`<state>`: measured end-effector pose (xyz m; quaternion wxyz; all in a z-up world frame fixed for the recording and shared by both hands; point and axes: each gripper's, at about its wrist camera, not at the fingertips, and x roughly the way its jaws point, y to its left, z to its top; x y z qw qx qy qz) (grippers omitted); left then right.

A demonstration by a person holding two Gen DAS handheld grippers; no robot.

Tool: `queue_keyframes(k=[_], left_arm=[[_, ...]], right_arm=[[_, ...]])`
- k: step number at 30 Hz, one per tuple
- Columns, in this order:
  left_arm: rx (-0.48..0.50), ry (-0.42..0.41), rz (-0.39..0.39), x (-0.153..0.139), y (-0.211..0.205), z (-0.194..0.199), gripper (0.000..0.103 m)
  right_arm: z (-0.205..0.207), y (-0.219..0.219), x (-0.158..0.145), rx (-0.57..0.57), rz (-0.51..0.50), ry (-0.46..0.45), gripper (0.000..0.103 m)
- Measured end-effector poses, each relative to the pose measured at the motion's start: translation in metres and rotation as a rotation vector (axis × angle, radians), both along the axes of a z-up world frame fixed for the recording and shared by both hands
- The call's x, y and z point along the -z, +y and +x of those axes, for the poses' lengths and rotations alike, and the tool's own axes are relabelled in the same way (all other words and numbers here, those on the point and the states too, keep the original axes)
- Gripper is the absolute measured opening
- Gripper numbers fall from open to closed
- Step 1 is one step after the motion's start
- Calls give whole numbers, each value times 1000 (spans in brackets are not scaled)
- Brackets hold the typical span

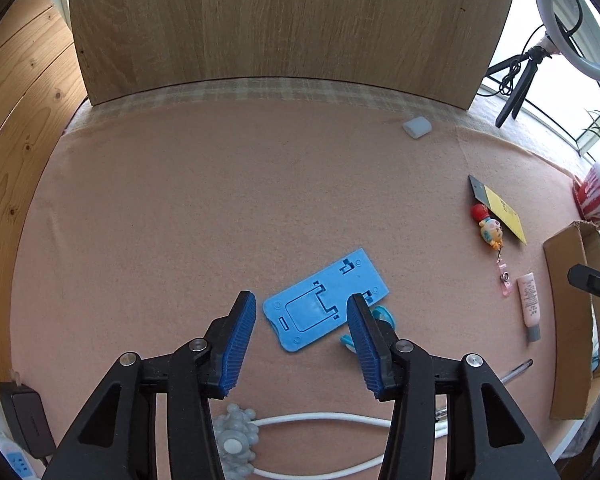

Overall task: Organize objects
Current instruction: 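Move both tools back toward the pink lotion bottle on the table, then grasp the blue phone stand with the left gripper while the right gripper grasps the cartoon keychain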

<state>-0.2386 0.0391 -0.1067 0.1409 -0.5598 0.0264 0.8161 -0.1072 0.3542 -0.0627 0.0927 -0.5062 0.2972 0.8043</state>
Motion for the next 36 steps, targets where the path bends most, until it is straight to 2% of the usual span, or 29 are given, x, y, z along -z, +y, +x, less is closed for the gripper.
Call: queue_keyframes(k=[7, 19, 25, 31, 36], left_arm=[[120, -3, -117, 16, 7, 0, 51], [208, -17, -81, 20, 6, 0, 51], [318, -17, -144, 25, 22, 5, 53], [303, -15, -124, 26, 30, -7, 59], [289, -10, -109, 25, 35, -10, 59]], right_arm=[[-14, 9, 10, 14, -23, -27, 32], [-35, 24, 25, 29, -104, -60, 32], [-31, 25, 32, 37, -123, -72, 32], [-32, 22, 28, 18, -94, -69, 32], [-34, 18, 28, -1, -95, -68, 32]])
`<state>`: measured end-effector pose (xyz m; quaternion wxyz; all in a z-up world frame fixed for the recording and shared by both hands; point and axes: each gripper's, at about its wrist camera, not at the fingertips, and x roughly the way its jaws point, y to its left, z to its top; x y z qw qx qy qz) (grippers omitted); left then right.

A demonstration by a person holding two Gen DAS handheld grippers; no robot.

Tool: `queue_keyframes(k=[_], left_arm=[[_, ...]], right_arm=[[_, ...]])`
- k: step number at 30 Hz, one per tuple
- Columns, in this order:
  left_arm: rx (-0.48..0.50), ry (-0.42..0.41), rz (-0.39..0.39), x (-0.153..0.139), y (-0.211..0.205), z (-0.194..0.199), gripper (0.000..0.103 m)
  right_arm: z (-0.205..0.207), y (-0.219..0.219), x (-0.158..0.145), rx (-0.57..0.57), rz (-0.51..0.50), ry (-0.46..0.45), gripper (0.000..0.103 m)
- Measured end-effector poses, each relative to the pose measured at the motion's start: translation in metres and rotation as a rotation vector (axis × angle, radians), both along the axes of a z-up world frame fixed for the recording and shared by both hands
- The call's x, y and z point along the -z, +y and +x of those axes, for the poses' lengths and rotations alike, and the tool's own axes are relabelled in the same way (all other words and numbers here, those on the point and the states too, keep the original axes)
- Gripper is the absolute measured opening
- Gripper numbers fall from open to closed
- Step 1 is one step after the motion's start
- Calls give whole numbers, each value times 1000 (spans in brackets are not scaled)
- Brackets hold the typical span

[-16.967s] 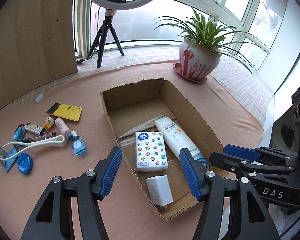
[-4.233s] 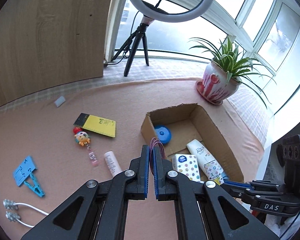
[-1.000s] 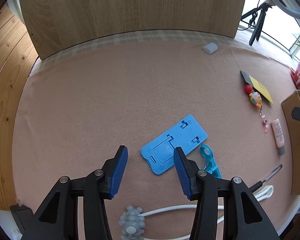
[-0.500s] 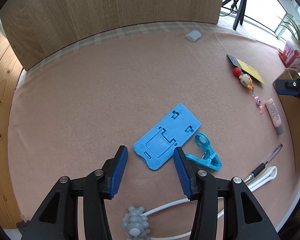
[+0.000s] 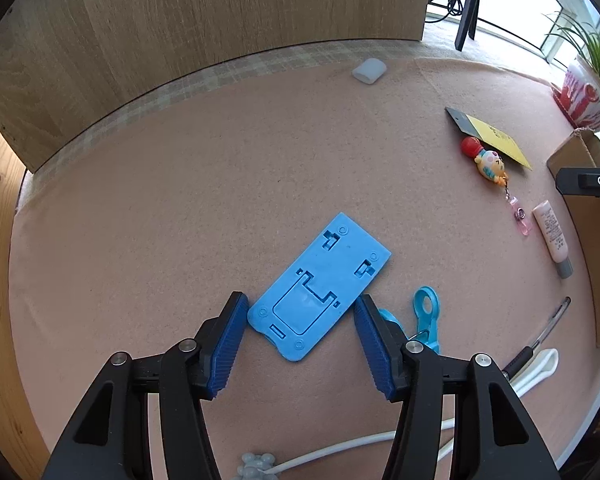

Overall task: Organize objects
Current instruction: 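Grasp the blue phone stand with the left gripper while the right gripper grasps the cartoon keychain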

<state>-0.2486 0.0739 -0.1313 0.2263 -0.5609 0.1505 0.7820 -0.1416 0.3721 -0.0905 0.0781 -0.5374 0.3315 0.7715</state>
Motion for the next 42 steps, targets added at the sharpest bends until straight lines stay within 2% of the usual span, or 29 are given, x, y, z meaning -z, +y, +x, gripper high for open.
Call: queue_keyframes(k=[3, 8, 13, 15, 17, 22, 24, 26, 28, 32, 38, 39, 40, 42], left_arm=[[-6, 1, 9, 0, 1, 0, 56], [-17, 2, 27, -3, 7, 4, 47], [-15, 26, 26, -6, 13, 9, 46], [-17, 35, 25, -6, 15, 10, 51], [-32, 33, 34, -7, 16, 8, 66], [-56, 11, 59, -3, 22, -6, 67], [-71, 11, 64, -4, 22, -9, 64], [-65, 14, 60, -4, 24, -10, 53], [-57, 9, 60, -5, 25, -9, 48], [-41, 8, 45, -5, 24, -4, 44], [-76, -2, 68, -7, 19, 4, 40], [-83, 0, 72, -6, 19, 6, 40], [-88, 1, 76, -6, 19, 8, 40], [-102, 0, 87, -6, 16, 13, 39]], right_arm=[[-1, -5, 2, -15, 9, -9, 32], [-7, -11, 7, -30, 36, -15, 32], [-21, -18, 11, -57, 84, -28, 32], [-27, -21, 14, -72, 95, -35, 32], [-31, -22, 17, -80, 109, -42, 32], [-41, -22, 23, -92, 130, -54, 32], [-45, -23, 25, -97, 135, -59, 32], [-50, -24, 26, -100, 136, -62, 32], [-54, -25, 26, -102, 135, -63, 32], [-63, -30, 29, -115, 147, -73, 32], [-66, -39, 31, -136, 154, -71, 32], [-65, -41, 31, -141, 148, -69, 30], [-65, -43, 32, -146, 144, -70, 22], [-61, -46, 33, -151, 141, -66, 20]])
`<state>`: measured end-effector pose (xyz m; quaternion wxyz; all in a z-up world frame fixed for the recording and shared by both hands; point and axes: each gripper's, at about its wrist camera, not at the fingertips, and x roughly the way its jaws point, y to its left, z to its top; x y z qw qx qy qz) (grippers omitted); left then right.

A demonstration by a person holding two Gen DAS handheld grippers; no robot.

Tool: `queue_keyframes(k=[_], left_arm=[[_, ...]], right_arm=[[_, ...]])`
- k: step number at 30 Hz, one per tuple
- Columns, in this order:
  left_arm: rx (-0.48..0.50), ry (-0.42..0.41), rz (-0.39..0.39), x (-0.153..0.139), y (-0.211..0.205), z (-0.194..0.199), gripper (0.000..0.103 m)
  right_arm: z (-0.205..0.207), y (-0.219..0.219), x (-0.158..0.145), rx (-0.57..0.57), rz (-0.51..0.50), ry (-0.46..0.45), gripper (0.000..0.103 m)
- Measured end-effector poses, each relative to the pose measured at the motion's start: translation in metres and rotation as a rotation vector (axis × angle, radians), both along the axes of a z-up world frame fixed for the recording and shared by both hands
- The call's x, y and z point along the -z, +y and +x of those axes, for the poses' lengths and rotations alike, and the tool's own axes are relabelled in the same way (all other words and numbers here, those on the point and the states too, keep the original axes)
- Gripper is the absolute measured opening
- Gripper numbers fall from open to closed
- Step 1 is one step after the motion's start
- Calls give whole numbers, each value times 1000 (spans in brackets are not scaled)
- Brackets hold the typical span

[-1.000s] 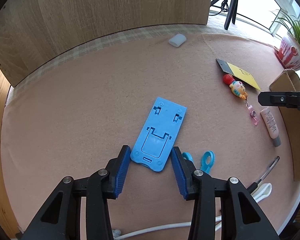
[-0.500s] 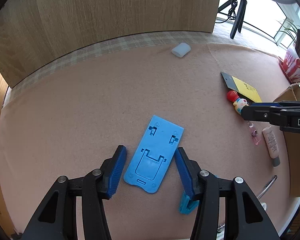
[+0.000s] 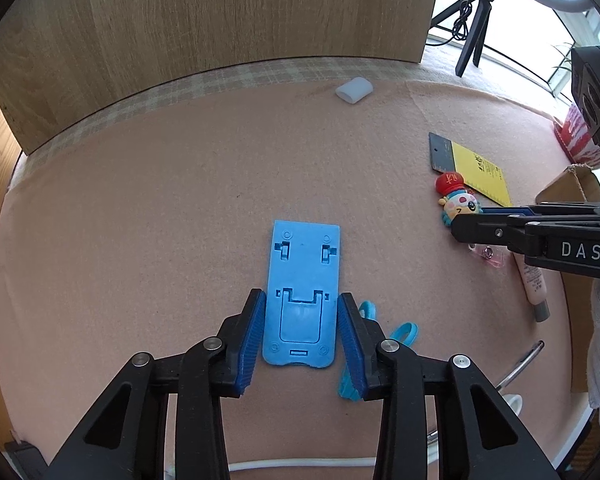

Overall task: Organize objects
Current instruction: 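Grasp the blue phone stand with the left gripper while the right gripper grasps the cartoon keychain, then carry the phone stand and keychain into the box and open both grippers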

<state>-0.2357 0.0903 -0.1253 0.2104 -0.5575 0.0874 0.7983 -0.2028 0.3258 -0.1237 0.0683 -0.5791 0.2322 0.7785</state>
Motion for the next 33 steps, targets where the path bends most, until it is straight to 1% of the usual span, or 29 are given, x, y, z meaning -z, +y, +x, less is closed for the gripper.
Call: queue_keyframes(k=[4, 8, 11, 15, 19, 23, 28, 33], left_arm=[[-35, 0, 30, -1, -7, 11, 39], [-74, -10, 62, -1, -13, 21, 39], [-89, -8, 64, -2, -17, 30, 39], [-115, -7, 79, -6, -22, 39, 39], [-132, 9, 89, -16, -28, 48, 39], [-137, 32, 99, -30, -31, 58, 39], [-121, 53, 112, -45, -22, 69, 39], [-76, 75, 137, -60, 3, 83, 39]], right_arm=[[10, -8, 0, -13, -3, 12, 20], [29, -12, 1, -7, -38, 27, 19], [44, -16, -1, -7, -30, 38, 19], [65, -20, -9, 11, -78, 70, 19], [82, -27, -18, 21, -110, 99, 19], [102, -29, -32, 27, -121, 134, 19], [126, -23, -53, 56, -127, 177, 19], [161, -11, -72, 86, -100, 211, 19]])
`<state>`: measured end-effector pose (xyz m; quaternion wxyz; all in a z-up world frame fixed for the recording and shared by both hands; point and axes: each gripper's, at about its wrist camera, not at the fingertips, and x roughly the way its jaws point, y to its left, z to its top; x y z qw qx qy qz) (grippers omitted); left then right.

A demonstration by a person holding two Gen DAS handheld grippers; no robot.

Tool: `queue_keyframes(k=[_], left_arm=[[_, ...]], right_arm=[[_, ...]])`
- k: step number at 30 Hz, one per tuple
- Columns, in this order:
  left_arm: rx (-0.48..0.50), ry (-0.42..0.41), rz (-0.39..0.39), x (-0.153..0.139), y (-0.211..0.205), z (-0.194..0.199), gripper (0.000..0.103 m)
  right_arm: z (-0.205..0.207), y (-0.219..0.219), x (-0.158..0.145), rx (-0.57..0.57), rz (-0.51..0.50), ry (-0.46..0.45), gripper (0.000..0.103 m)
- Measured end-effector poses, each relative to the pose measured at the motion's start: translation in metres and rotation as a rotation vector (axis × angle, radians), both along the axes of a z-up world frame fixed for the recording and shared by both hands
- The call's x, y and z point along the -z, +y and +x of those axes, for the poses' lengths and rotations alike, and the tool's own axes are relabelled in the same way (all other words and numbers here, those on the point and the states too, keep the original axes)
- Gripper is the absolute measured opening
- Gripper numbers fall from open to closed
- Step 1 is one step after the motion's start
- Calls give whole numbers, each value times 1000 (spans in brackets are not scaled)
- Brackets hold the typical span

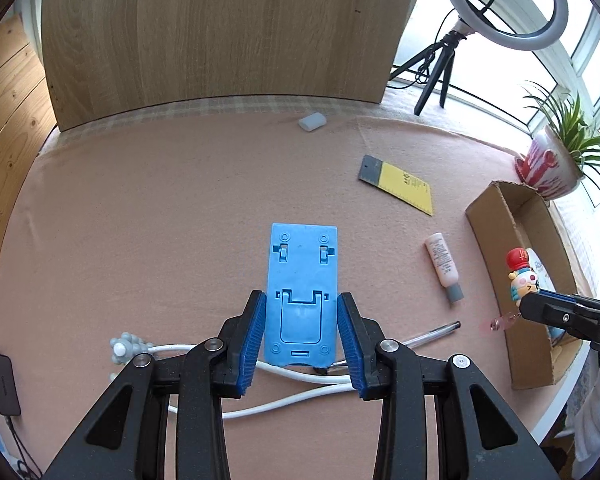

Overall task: Organize objects
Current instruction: 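Carry the phone stand and keychain into the box and open both grippers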

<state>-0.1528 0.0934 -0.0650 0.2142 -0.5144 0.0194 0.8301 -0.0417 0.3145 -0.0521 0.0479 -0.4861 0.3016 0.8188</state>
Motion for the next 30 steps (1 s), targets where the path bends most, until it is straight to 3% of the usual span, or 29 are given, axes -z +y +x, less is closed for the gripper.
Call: queue_keyframes(k=[15, 23, 30], left_arm=[[240, 33, 61, -26, 144, 52, 39], [353, 31, 69, -26, 216, 76, 39], [402, 19, 56, -18, 251, 89, 39]], right_arm=[[103, 56, -16, 169, 65, 1, 19], [137, 74, -12, 222, 85, -9, 19], [153, 83, -7, 245, 81, -19, 19]])
